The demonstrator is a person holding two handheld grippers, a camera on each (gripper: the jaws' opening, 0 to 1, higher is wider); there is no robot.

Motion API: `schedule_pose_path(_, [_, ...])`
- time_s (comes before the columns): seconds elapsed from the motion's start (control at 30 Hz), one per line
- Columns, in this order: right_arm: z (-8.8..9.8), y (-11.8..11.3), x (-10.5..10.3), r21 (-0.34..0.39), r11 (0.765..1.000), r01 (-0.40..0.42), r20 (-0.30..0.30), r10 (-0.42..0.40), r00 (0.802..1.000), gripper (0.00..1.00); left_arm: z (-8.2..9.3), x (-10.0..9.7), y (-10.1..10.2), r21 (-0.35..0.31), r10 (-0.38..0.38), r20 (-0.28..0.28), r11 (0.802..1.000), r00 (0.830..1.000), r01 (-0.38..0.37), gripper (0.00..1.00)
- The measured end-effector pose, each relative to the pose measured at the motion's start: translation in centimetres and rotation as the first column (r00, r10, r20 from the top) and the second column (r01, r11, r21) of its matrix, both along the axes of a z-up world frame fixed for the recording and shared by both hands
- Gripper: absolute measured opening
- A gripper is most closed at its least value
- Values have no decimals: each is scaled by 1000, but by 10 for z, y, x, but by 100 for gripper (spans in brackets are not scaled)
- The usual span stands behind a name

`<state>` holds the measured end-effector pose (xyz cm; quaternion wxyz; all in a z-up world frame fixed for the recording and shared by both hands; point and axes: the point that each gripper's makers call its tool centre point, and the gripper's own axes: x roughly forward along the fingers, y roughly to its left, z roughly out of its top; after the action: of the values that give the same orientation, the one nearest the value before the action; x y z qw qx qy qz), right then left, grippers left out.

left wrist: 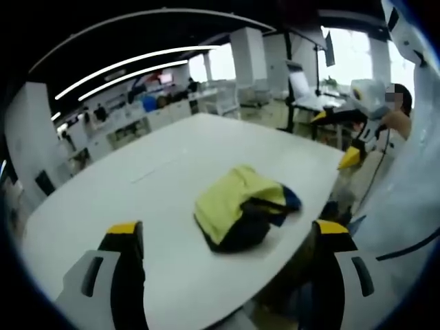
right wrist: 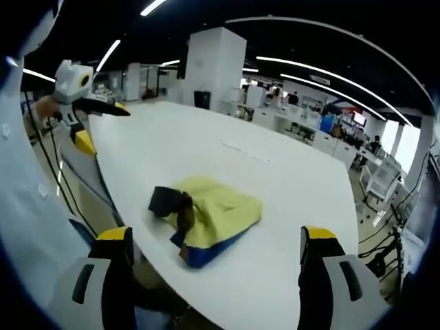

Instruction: Fold the garment on the visible template until the final outline fits inside the template.

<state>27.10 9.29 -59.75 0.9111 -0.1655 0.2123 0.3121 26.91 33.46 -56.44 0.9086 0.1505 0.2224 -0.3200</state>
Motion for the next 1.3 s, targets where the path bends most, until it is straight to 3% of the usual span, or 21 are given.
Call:
schedule_pose_path(0.43, [2, 0, -3, 8, 1000, 14, -5, -14, 1000, 100, -8, 1, -12, 6, -30, -16, 1000, 999, 31, 95])
schedule_pose_path(1.3, [0, 3, 0, 29, 1000, 0, -18, 1, 1000, 100, -13, 22, -30, -10, -65, -25, 998, 998, 64, 85])
